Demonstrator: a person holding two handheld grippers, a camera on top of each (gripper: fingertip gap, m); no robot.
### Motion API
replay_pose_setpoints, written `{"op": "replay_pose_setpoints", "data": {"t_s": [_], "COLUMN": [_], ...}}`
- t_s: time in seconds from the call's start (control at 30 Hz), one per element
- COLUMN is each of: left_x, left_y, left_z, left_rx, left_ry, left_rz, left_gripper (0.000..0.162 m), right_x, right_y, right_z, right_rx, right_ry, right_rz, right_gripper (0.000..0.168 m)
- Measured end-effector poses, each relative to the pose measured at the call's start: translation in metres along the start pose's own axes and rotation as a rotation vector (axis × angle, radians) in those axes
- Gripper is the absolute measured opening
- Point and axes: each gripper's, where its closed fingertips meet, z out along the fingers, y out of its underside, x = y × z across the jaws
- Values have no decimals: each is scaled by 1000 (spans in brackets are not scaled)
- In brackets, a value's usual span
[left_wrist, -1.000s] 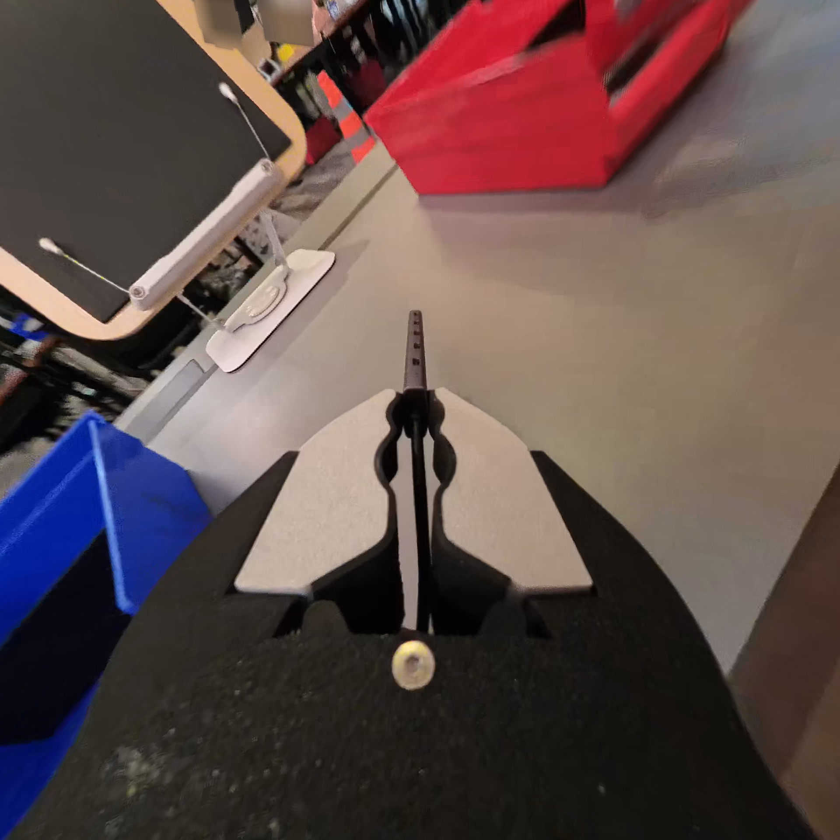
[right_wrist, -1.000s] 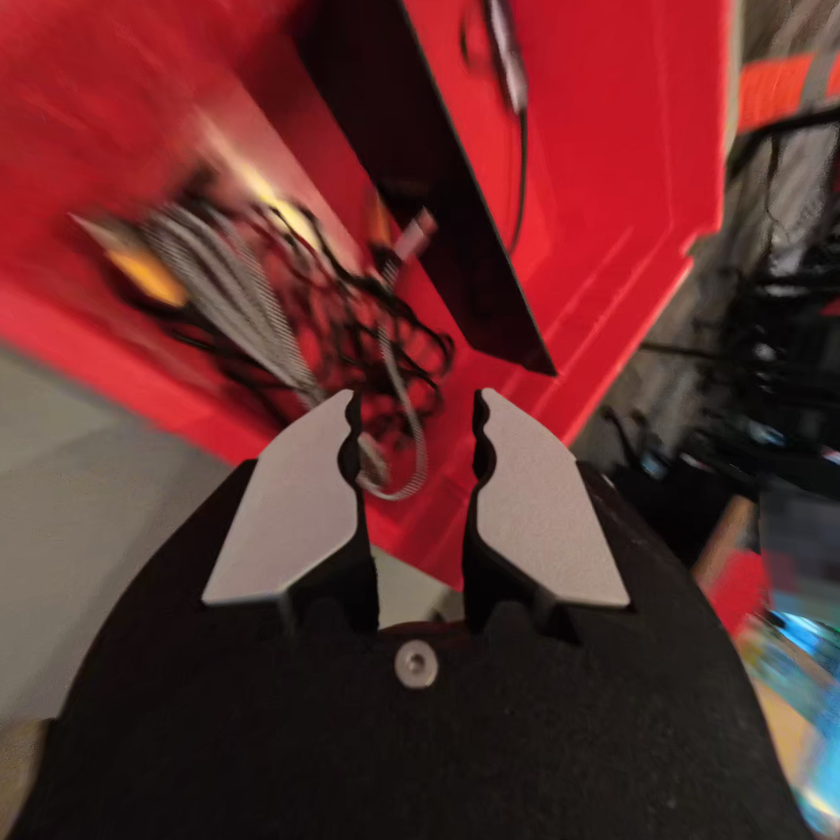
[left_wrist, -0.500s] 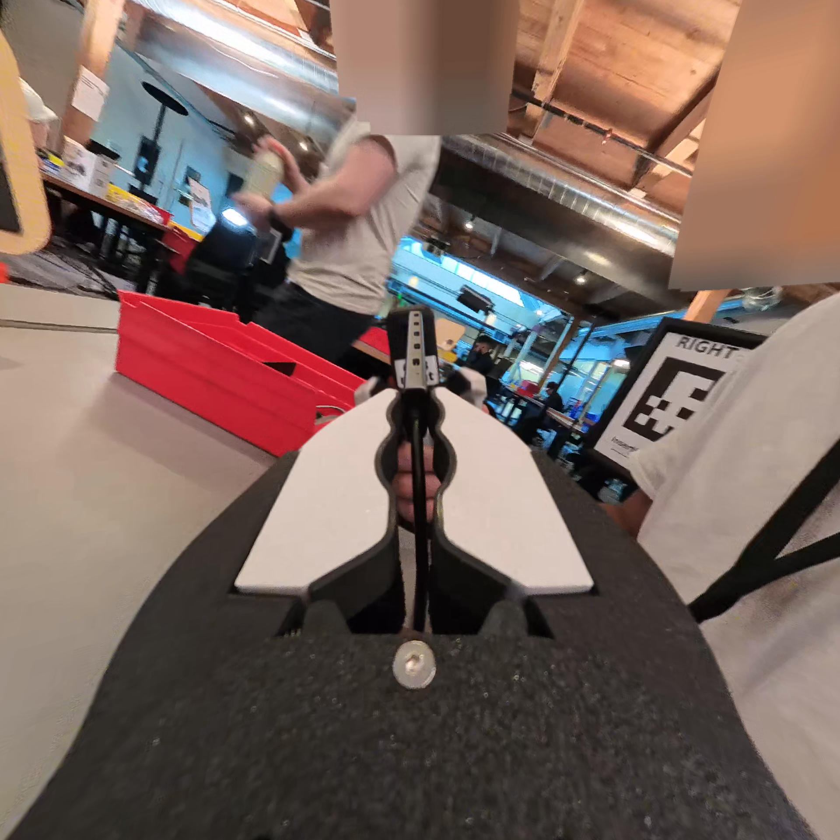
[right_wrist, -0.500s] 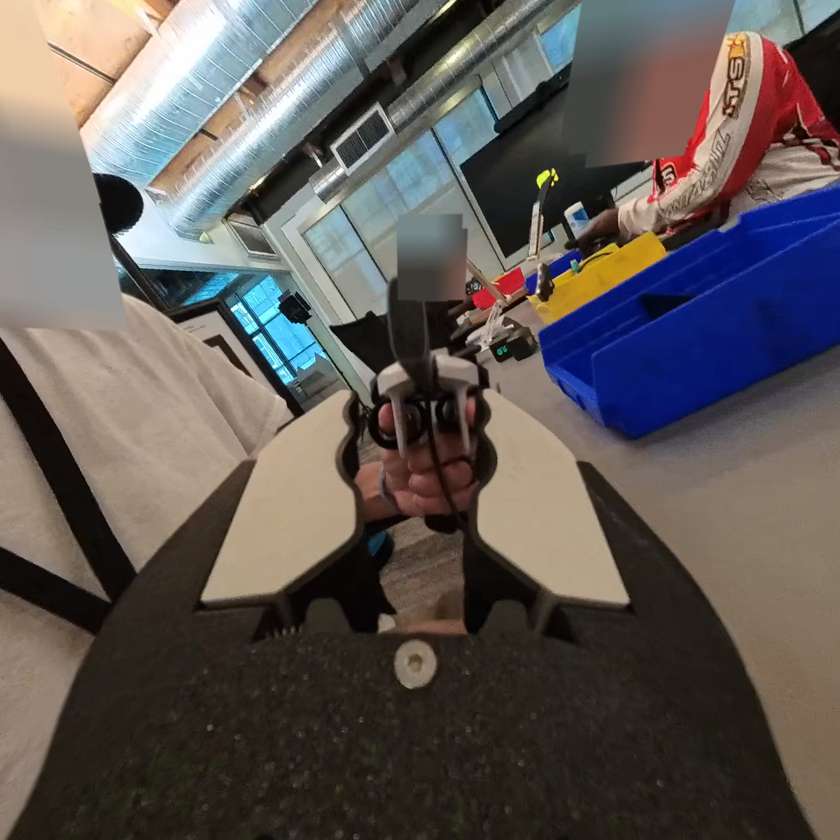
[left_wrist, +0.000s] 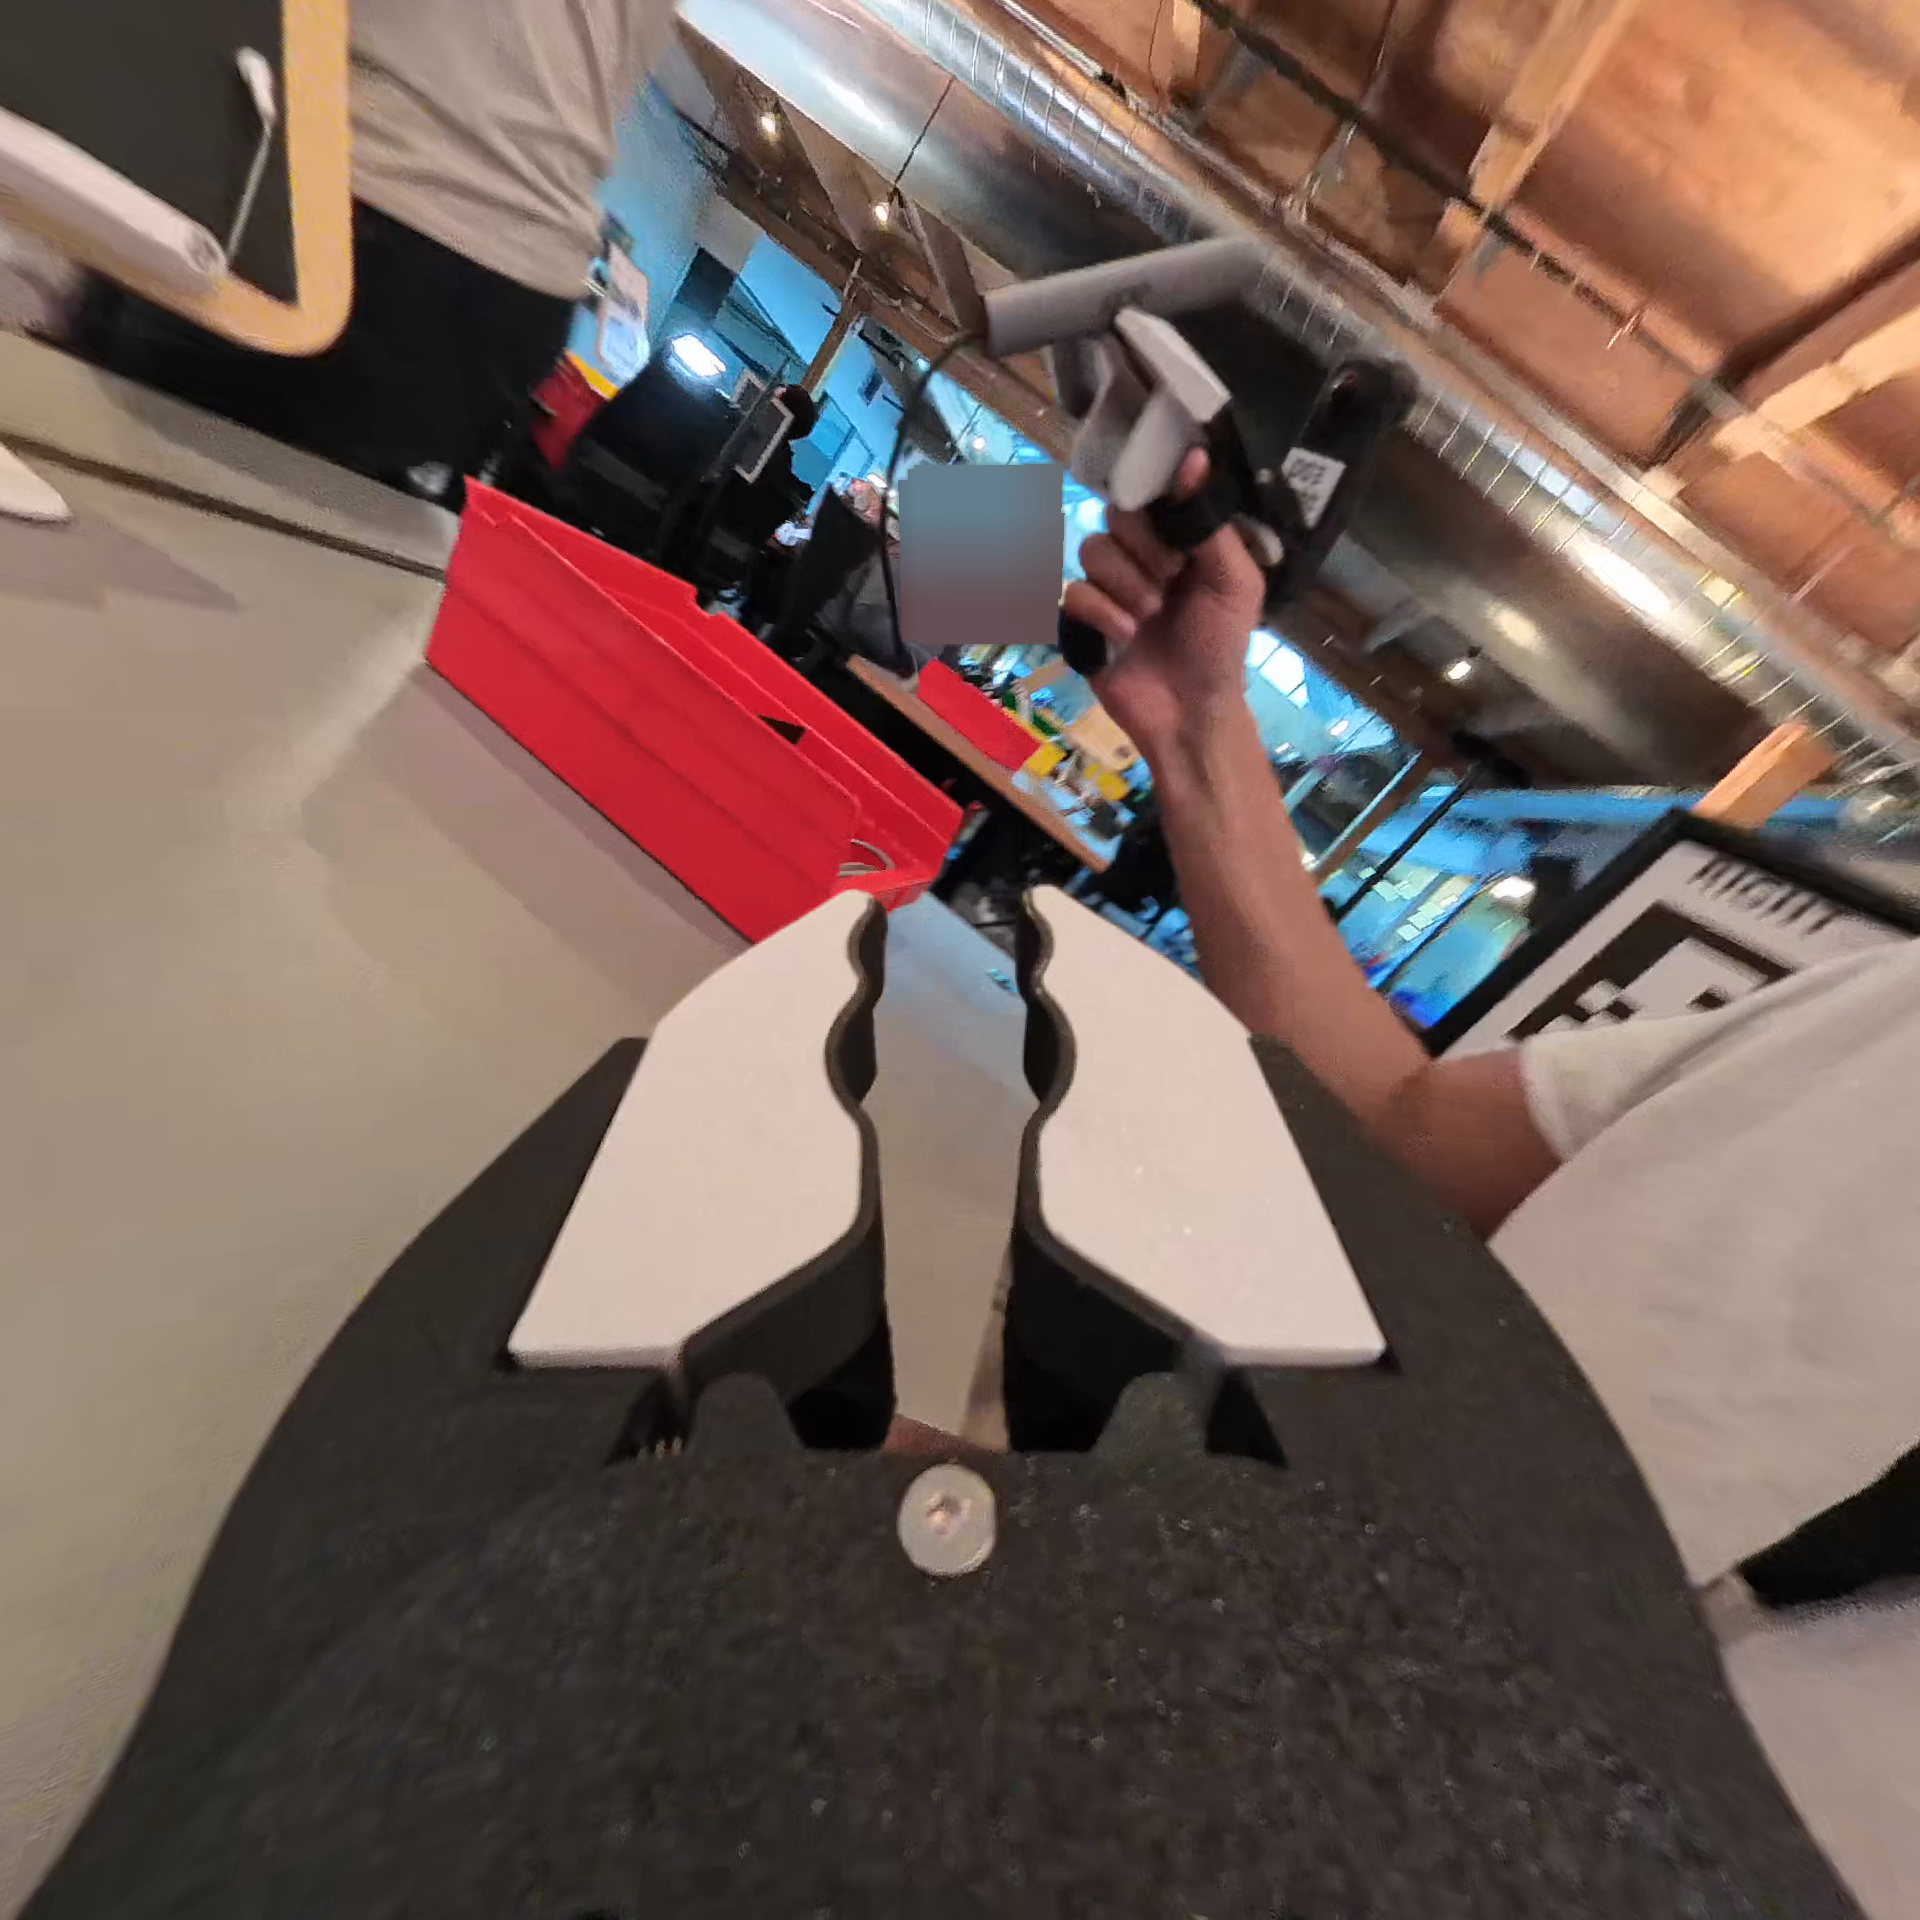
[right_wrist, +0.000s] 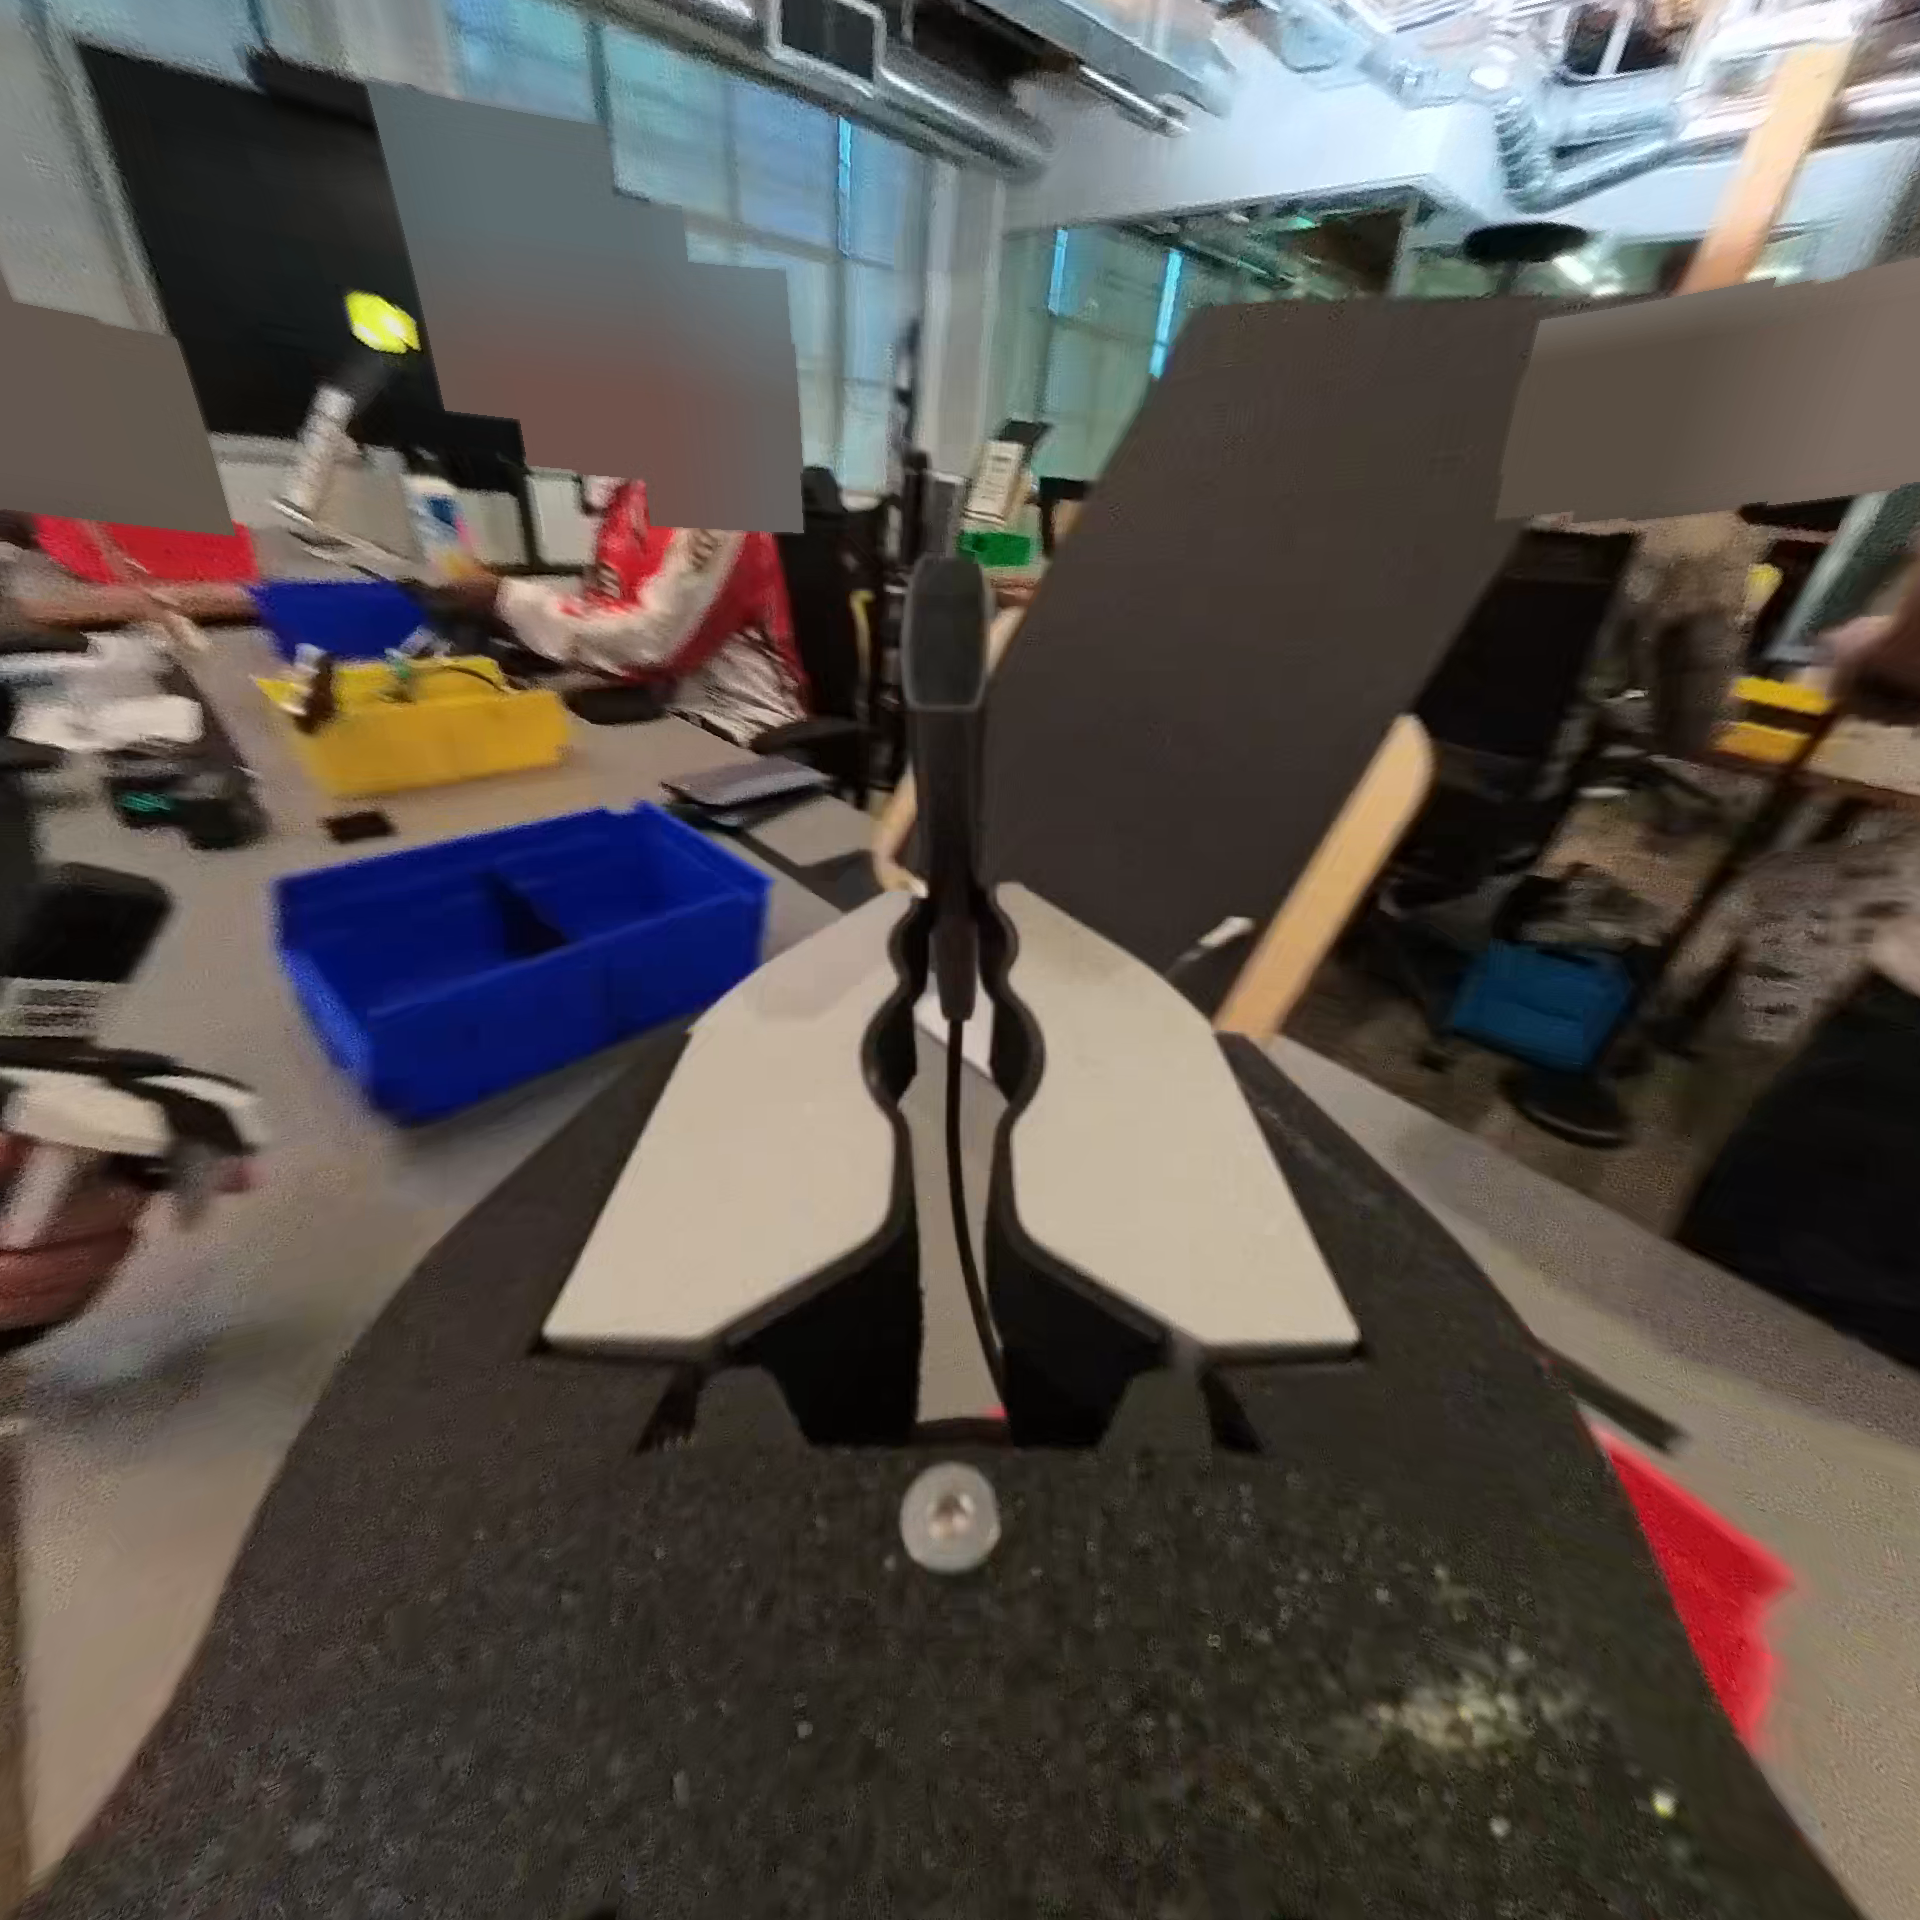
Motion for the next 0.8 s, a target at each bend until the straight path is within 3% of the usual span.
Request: {"op": "replay_pose_setpoints", "data": {"t_s": [0.13, 0.23, 0.3, 0.37, 0.5, 0.6, 0.63, 0.73, 0.8], "left_x": [-6, -9, -12, -14, -22, -27, -27, -27, -28], "left_y": [4, 7, 7, 8, 16, 22, 22, 21, 20], "left_z": [1, 1, -1, -2, -8, -15, -16, -24, -32], "left_rx": [-14, -53, -65, -84, -153, -194, -195, -188, -190], "left_ry": [-6, -51, -91, -125, -225, -289, -303, -333, -371], "left_rz": [-19, 67, 121, 161, 280, 354, 367, 386, 407], "left_gripper": [19, 19, 19, 19, 18, 16, 16, 16, 18], "right_x": [108, 151, 169, 179, 171, 176, 181, 179, 174], "right_y": [34, 87, 130, 187, 269, 291, 296, 300, 288], "right_z": [18, 41, 55, 61, 37, 16, 8, -8, -20], "right_rx": [-157, -192, -247, -406, -734, -891, -960, -1099, -1081], "right_ry": [132, 98, 98, 161, 314, 421, 464, 503, 533], "right_rz": [-73, 90, 283, 454, 690, 655, 598, 566, 525], "right_gripper": [8, 9, 9, 9, 10, 2, 6, 50, 50]}}
